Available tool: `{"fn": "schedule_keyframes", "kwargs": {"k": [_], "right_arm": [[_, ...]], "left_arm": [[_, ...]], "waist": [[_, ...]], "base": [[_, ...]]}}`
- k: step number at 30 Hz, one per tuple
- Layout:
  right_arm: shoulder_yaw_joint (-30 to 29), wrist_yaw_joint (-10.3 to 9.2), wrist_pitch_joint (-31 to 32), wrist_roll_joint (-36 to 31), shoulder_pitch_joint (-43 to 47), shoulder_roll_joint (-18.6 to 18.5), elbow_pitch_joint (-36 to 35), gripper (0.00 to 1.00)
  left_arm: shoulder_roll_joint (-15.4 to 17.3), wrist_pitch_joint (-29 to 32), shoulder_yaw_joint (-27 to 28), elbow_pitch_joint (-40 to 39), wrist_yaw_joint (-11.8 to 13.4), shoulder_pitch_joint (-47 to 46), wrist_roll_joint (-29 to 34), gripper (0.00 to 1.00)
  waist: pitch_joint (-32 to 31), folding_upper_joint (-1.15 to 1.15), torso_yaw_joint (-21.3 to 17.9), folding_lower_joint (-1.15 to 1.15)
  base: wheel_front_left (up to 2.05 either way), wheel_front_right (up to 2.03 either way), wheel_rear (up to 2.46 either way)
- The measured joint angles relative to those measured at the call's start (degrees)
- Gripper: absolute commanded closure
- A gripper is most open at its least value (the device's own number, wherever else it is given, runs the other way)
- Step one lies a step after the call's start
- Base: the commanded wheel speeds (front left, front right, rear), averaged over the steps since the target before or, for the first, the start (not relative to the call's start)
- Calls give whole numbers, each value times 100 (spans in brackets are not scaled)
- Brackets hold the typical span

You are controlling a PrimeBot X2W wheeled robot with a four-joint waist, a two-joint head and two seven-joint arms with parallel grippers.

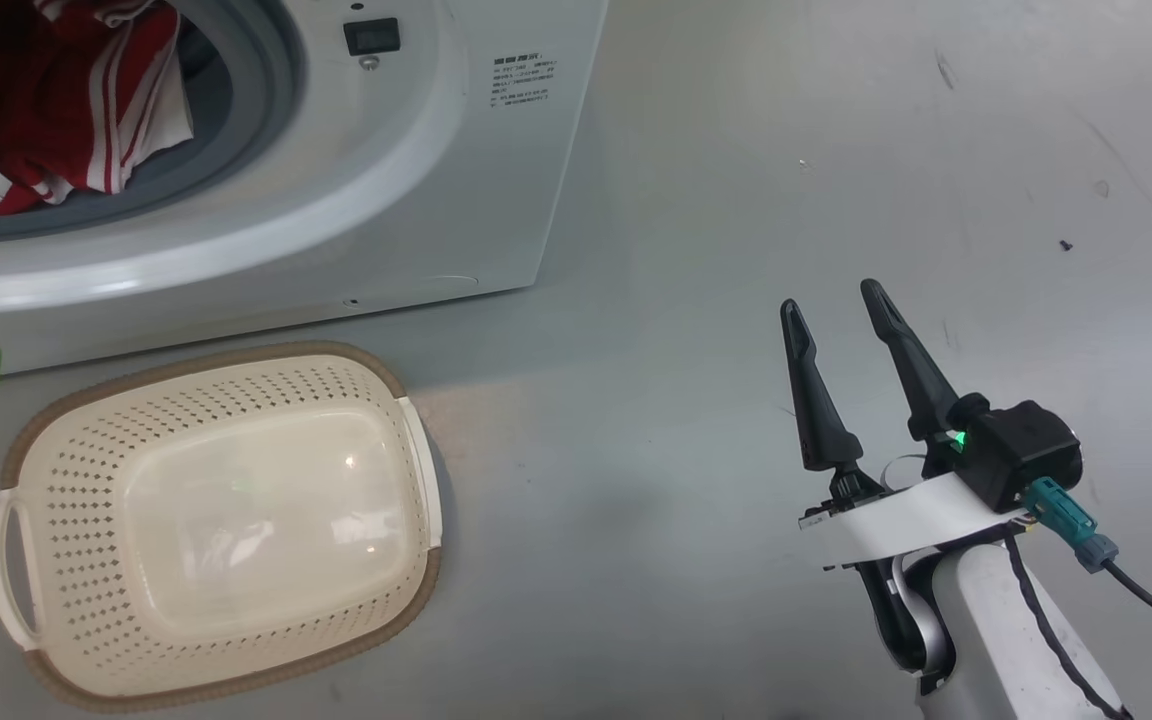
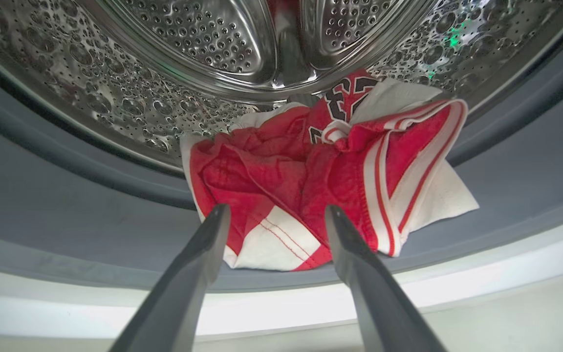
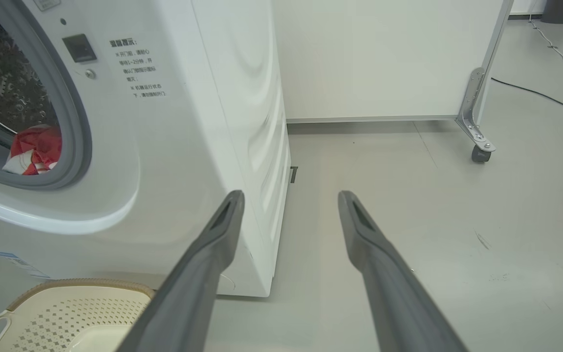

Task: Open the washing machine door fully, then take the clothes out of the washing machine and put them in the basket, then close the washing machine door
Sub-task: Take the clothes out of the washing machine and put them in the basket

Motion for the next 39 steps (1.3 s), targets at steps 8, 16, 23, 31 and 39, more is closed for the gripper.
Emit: {"fn": "schedule_keyframes", "kwargs": {"k": [8,16,23,31,39], "right_arm": [[33,-18,0,-24,-92,0,-16,0],[-9,-98,0,-30,-187,0,-33,0],[-3,-105,0,-30,-197,0,-49,0],[-49,-157,0,54,-230,0,-81,0],[-36,-158,0,2,-285,1,-81,0]], "left_arm": [[71,258,2,578,1,-374,1,0],[166,321,20,949,3,-744,19,0],[167,372,97,1306,48,-1069,2,0],[167,415,99,1652,53,-1314,1,0],[166,415,88,1983,53,-1564,1,0]], "waist": [[252,0,-112,0],[421,0,-200,0],[541,0,-242,0],[621,0,-265,0],[662,0,-266,0]], "base": [[0,0,0],[0,0,0],[0,0,0],[0,0,0],[0,0,0]]}}
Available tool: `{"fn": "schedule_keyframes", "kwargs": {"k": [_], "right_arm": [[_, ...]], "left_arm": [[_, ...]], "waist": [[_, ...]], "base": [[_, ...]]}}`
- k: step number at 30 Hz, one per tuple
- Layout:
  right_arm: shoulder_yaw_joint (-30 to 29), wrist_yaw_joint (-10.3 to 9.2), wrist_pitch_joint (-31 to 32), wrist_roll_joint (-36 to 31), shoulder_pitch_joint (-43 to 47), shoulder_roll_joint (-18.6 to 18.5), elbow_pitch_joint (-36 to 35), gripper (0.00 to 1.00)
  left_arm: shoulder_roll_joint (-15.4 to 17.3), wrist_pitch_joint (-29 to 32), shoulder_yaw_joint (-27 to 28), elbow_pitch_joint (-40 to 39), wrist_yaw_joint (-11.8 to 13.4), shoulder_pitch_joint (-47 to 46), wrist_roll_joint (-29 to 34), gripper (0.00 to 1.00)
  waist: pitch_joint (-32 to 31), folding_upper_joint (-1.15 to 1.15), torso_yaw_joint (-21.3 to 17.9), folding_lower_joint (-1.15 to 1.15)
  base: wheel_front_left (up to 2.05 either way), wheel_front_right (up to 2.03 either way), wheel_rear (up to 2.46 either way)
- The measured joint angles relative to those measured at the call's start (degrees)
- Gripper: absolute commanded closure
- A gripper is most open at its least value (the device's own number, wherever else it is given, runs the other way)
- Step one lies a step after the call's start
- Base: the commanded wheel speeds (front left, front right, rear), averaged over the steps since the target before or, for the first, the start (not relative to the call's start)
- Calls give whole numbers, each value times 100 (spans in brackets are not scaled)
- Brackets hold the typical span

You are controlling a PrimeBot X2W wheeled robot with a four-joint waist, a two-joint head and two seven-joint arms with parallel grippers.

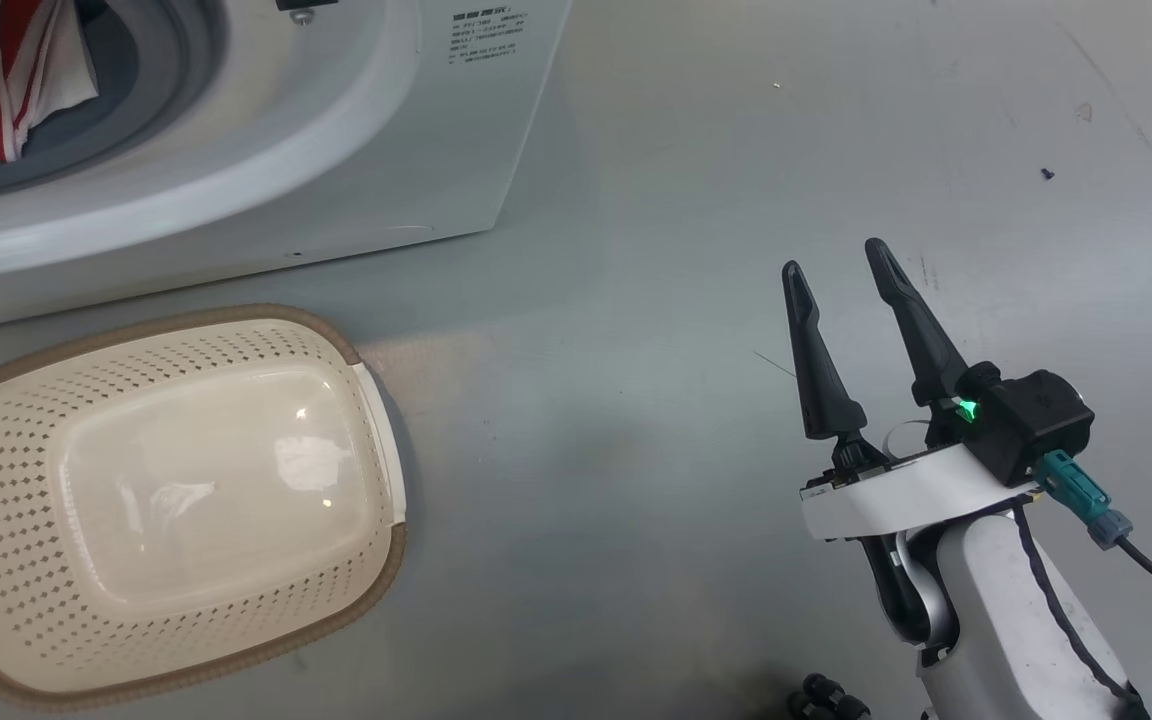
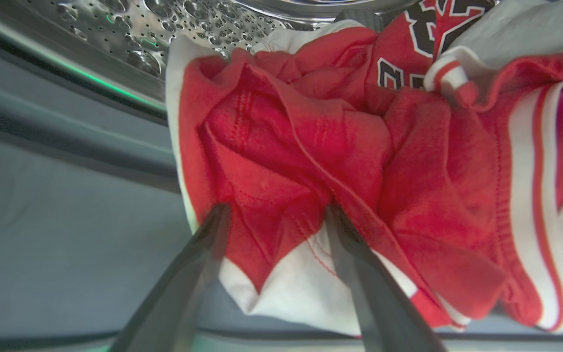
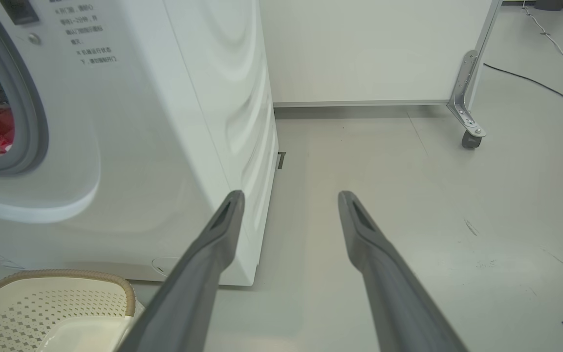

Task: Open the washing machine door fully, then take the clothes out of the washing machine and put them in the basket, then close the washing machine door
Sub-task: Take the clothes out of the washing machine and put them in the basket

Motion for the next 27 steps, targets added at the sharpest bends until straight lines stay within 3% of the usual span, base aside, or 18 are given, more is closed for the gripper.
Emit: {"fn": "schedule_keyframes", "kwargs": {"k": [4,5,6,7,8,19,27], "right_arm": [[1,-1,0,-32,-1,0,0,0],[0,-5,0,-33,-1,0,0,0],[0,-31,0,-34,-1,0,0,0],[-1,-34,0,-34,-1,-1,1,0],[0,-34,0,-35,-2,-1,1,0],[-21,-36,0,-52,-20,0,14,0],[-66,-41,0,-77,-29,-1,79,0]], "left_arm": [[-18,2,2,132,0,-104,-2,0],[-29,7,5,169,0,-124,-4,13],[-33,7,5,204,0,-148,-15,58],[-34,8,8,235,0,-176,-18,90],[-35,14,8,263,0,-201,-18,100],[-182,-115,-64,559,-16,-348,-118,100],[-347,-549,-92,668,-256,-348,-115,100]], "waist": [[15,0,4,0],[17,0,6,0],[17,0,9,0],[18,0,12,0],[18,0,16,0],[-33,0,96,0],[-196,0,189,0]], "base": [[0,0,0],[0,0,0],[0,0,0],[0,0,0],[0,0,0],[0,0,0],[0,0,0]]}}
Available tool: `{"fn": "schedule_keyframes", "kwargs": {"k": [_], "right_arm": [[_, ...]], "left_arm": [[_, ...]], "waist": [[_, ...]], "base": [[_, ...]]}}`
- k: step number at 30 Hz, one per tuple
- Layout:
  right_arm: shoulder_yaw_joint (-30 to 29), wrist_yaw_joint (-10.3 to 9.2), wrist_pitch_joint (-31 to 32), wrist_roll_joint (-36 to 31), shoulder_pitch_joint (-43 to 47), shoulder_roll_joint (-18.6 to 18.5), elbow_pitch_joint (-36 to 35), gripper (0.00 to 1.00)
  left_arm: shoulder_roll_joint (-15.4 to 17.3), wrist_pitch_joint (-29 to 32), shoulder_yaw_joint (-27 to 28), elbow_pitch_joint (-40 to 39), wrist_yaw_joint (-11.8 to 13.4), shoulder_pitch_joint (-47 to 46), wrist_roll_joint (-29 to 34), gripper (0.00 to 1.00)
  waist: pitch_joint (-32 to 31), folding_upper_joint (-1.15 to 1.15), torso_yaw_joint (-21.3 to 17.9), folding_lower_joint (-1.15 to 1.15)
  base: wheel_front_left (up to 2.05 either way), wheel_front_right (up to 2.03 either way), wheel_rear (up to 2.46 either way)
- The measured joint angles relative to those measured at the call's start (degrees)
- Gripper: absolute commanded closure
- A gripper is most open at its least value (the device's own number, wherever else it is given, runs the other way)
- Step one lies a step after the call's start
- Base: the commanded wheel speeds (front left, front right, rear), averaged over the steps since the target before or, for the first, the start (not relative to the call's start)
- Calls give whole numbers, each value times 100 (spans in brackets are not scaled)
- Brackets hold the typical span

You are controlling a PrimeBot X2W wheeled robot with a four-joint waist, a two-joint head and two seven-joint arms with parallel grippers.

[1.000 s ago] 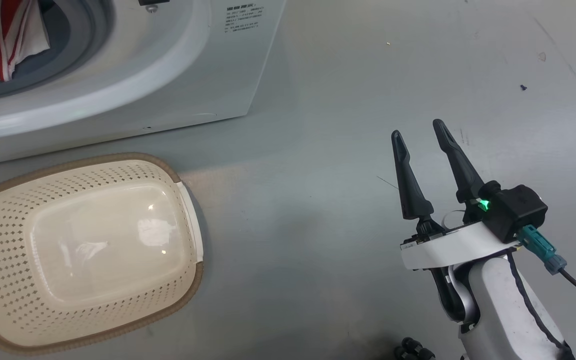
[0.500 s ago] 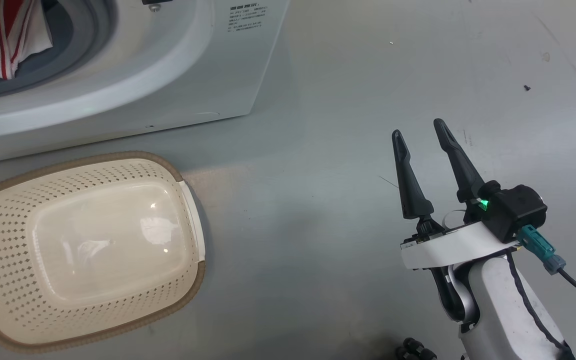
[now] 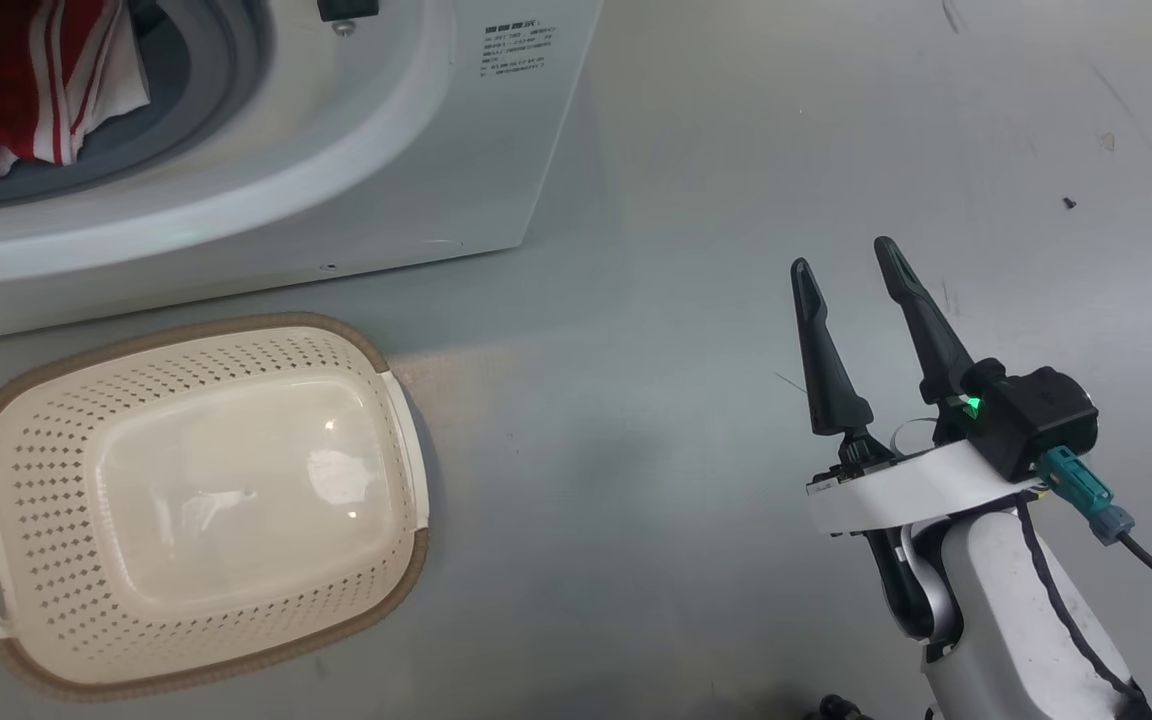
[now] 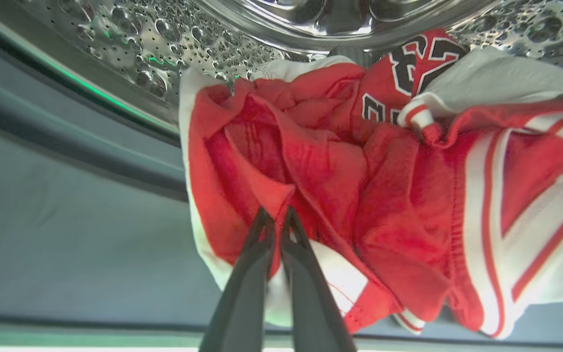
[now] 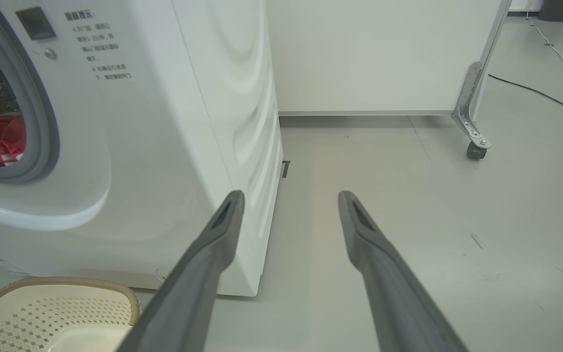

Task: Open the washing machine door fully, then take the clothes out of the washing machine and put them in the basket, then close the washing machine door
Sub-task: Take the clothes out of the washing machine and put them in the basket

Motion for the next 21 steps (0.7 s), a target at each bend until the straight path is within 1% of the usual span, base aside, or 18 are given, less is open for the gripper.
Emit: {"fn": "schedule_keyframes", "kwargs": {"k": [4,10,14,21], "right_arm": [[-33,1,0,-1,0,-1,38,0],[-36,8,-1,0,0,-1,102,0],[-52,10,0,0,2,-1,169,0],[-118,19,-1,0,55,-2,309,0]], "left_arm": [[-189,-257,-67,33,-83,1,-3,100],[-229,-675,-99,123,-134,44,-3,100],[-246,-987,-101,148,-190,229,-3,100],[-444,-1503,-166,159,-254,571,-3,100]], "waist": [[-116,0,52,0],[-340,0,132,0],[-520,0,183,0],[-887,0,279,-1]], "base": [[0,0,0],[0,0,0],[0,0,0],[0,0,0]]}}
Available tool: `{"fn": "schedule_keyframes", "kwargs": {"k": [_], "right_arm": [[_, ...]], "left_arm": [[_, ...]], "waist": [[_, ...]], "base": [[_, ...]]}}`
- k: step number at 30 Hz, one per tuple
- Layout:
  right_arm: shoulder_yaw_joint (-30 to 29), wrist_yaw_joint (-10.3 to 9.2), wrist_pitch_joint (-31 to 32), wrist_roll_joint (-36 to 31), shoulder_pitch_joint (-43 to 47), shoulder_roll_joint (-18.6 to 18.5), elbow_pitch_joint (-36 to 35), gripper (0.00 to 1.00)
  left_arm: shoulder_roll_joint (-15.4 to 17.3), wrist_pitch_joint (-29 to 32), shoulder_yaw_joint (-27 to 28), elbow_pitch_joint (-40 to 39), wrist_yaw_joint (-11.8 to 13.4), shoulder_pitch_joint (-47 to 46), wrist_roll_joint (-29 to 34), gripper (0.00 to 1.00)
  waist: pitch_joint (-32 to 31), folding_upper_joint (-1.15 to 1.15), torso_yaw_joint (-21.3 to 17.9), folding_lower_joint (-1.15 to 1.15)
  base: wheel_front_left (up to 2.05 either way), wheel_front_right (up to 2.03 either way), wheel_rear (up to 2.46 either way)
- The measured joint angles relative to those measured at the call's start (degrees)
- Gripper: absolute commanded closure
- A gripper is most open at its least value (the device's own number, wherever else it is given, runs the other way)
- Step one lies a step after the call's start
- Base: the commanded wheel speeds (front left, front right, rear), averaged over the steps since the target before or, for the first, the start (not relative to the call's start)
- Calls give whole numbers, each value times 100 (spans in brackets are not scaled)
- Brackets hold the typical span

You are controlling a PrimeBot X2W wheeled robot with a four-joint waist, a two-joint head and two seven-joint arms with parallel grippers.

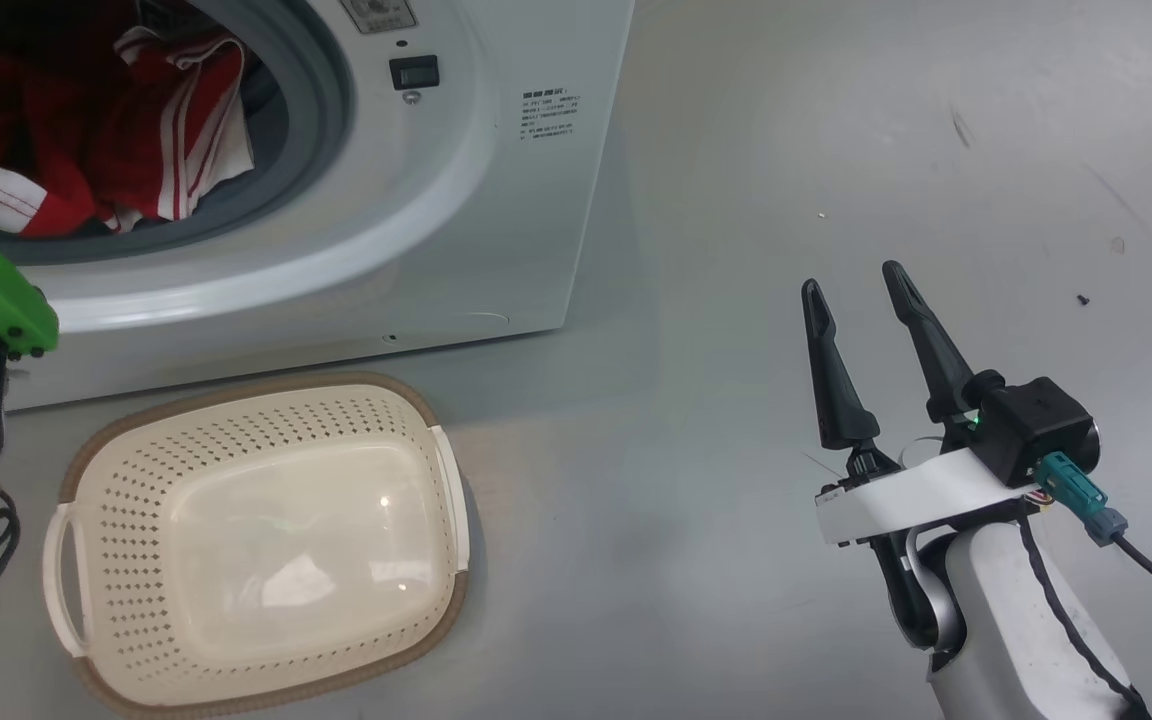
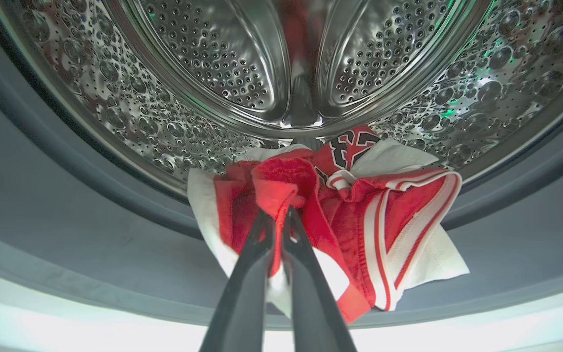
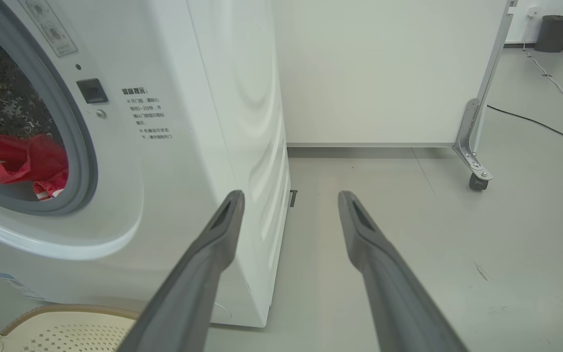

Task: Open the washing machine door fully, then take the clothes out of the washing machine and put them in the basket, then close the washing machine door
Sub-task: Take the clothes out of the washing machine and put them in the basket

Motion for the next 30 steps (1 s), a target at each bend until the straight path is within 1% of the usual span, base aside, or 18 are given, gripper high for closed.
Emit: {"fn": "schedule_keyframes", "kwargs": {"k": [2,4,8,12,18,26,30], "right_arm": [[-13,36,1,0,24,-1,34,0],[-22,38,1,0,88,-1,58,0],[-37,58,0,-1,235,-1,136,0],[-51,91,1,-1,361,-1,200,0],[-53,119,1,-1,543,-1,279,0],[-53,187,1,-1,673,-1,313,0],[-40,192,1,-1,726,-1,318,0]], "left_arm": [[-8,-148,-36,-2,-5,125,0,100],[-31,-287,-82,-9,-49,260,0,100],[-162,-558,-183,-49,-56,479,1,100],[-190,-809,-299,-120,-100,670,34,100],[-354,-875,-354,-313,-101,966,57,100],[-345,-931,-305,-691,-103,1224,46,100],[-327,-933,-168,-1013,-103,1302,-8,100]], "waist": [[-114,0,32,0],[-227,0,66,0],[-457,0,141,0],[-677,0,224,0],[-989,0,349,0],[-1302,0,462,0],[-1423,0,504,0]], "base": [[0,0,0],[0,0,0],[0,0,0],[0,0,0],[0,0,0],[0,0,0],[0,0,0]]}}
